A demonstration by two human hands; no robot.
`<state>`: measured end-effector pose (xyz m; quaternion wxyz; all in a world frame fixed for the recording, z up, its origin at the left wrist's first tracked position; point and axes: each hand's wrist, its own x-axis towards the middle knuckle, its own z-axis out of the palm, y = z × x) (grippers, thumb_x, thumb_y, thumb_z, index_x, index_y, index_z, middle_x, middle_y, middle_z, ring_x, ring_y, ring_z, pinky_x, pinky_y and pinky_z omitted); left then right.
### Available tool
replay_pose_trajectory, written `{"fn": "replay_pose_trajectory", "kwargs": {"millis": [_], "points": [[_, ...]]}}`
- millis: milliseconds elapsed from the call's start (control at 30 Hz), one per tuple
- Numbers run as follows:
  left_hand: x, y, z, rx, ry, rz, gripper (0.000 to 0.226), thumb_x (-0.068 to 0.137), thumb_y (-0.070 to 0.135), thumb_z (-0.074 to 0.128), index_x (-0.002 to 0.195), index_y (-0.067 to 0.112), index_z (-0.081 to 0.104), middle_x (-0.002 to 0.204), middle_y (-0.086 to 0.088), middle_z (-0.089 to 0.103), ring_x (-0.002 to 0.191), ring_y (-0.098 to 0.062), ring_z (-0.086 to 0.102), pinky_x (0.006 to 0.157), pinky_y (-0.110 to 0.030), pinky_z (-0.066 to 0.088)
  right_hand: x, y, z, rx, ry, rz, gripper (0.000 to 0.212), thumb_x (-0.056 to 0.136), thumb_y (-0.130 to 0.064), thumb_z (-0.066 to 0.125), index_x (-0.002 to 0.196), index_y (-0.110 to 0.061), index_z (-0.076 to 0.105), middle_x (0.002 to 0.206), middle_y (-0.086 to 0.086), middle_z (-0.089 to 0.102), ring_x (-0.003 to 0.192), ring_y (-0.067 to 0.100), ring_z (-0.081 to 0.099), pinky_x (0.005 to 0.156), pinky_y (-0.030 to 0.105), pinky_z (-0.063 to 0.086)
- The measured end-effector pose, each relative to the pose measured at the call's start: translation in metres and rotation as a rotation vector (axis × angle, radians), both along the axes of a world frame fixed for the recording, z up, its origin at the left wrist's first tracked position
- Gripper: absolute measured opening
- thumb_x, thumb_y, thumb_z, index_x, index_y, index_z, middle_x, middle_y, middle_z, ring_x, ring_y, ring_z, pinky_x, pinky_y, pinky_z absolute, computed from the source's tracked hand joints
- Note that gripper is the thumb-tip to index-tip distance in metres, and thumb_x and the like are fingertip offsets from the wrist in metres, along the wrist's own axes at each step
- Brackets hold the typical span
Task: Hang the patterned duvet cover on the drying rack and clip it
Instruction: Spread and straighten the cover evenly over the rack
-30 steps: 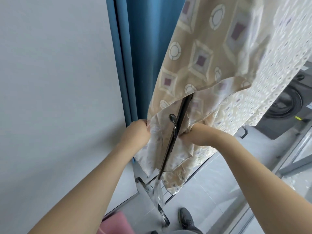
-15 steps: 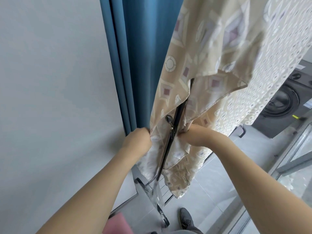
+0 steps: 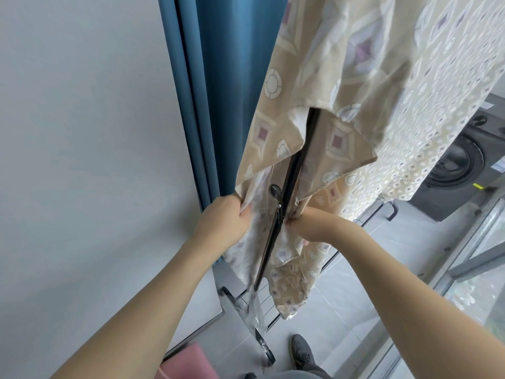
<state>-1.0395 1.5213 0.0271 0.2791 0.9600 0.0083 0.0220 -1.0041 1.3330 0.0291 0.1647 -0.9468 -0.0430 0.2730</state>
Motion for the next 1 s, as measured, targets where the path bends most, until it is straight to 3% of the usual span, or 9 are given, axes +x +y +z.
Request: {"fn": "replay_pose_trajectory", "kwargs": {"millis": [133,333,400,533,600,700,800,933,1000], "points": [[-0.001,-0.001,0.0,-0.004,-0.024,0.012,0.033,0.102,0.031,0.038,0.074,0.016,0.047,0.064,-0.002,0.052,0.06,-0.027,0.052,0.052,-0.032,0.039,0.004,-0.005,-0.003,-0.036,0.074,-0.016,0.014,0.084,0.006,0.051,0.09,0.002,0.062,0.077,0.007,0.058,0.062,0.017,0.054,0.048,0.02,0.043],[-0.002,-0.003,0.005,0.001,-0.042,0.053,0.032,0.101,0.031,0.04,0.077,0.011,0.05,0.063,0.0,0.05,0.055,-0.021,0.049,0.046,-0.028,0.032,0.006,-0.01,-0.008,-0.075,0.062,-0.008,0.017,0.08,-0.003,0.041,0.085,-0.001,0.058,0.069,0.011,0.058,0.046,0.017,0.049,0.038,0.022,0.038],[-0.003,-0.003,0.006,-0.009,-0.049,0.059,0.031,0.101,0.03,0.041,0.077,0.012,0.05,0.062,0.0,0.05,0.054,-0.021,0.049,0.046,-0.027,0.032,0.004,-0.008,-0.006,-0.095,0.07,0.008,0.012,0.08,-0.004,0.046,0.082,-0.003,0.058,0.071,0.01,0.059,0.05,0.019,0.053,0.041,0.023,0.041],[-0.006,-0.007,0.012,-0.069,-0.142,0.074,0.021,0.097,0.029,0.047,0.078,0.02,0.046,0.059,0.002,0.048,0.053,-0.022,0.049,0.045,-0.027,0.031,-0.002,-0.01,0.005,-0.085,0.097,0.052,0.024,0.086,-0.015,0.053,0.102,-0.003,0.065,0.072,0.01,0.062,0.055,0.02,0.052,0.047,0.024,0.043],[-0.007,-0.011,0.024,-0.2,-0.281,0.061,0.011,0.093,0.029,0.053,0.101,0.021,0.05,0.068,0.005,0.056,0.061,-0.021,0.057,0.05,-0.028,0.041,-0.007,-0.014,0.021,0.014,0.043,0.051,0.025,0.09,-0.018,0.049,0.103,-0.005,0.065,0.083,0.016,0.065,0.061,0.019,0.05,0.058,0.028,0.044],[-0.009,-0.02,0.057,-0.395,-0.539,-0.001,0.042,0.089,0.027,0.063,0.126,0.024,0.041,0.096,0.019,0.059,0.08,-0.007,0.061,0.064,-0.024,0.049,-0.016,-0.025,0.059,0.163,-0.144,0.002,0.027,0.094,-0.032,0.052,0.089,-0.01,0.066,0.084,0.008,0.067,0.068,0.016,0.055,0.067,0.031,0.047],[-0.014,-0.027,0.097,-0.509,-0.751,-0.088,0.059,0.085,0.022,0.063,0.135,0.019,0.032,0.098,0.017,0.054,0.084,-0.005,0.059,0.066,-0.015,0.046,-0.027,-0.03,0.095,0.208,-0.433,-0.092,0.047,0.087,-0.045,0.055,0.076,0.0,0.06,0.07,0.01,0.064,0.056,0.018,0.052,0.054,0.033,0.043],[-0.022,-0.033,0.149,-0.482,-1.045,-0.254,0.037,0.1,0.023,0.05,0.131,0.005,0.041,0.103,0.006,0.048,0.091,-0.009,0.054,0.079,-0.025,0.045,-0.042,-0.029,0.125,0.364,-0.854,-0.207,0.015,0.079,-0.031,0.055,0.07,-0.024,0.045,0.051,-0.009,0.05,0.047,0.009,0.047,0.045,0.023,0.032],[-0.027,-0.035,0.17,-0.435,-1.119,-0.28,0.034,0.102,0.031,0.041,0.121,0.005,0.052,0.101,0.0,0.051,0.092,-0.011,0.053,0.082,-0.021,0.041,-0.044,-0.029,0.133,0.443,-1.024,-0.214,0.012,0.082,-0.023,0.053,0.077,-0.017,0.045,0.058,-0.004,0.051,0.051,0.013,0.047,0.046,0.033,0.038]]}}
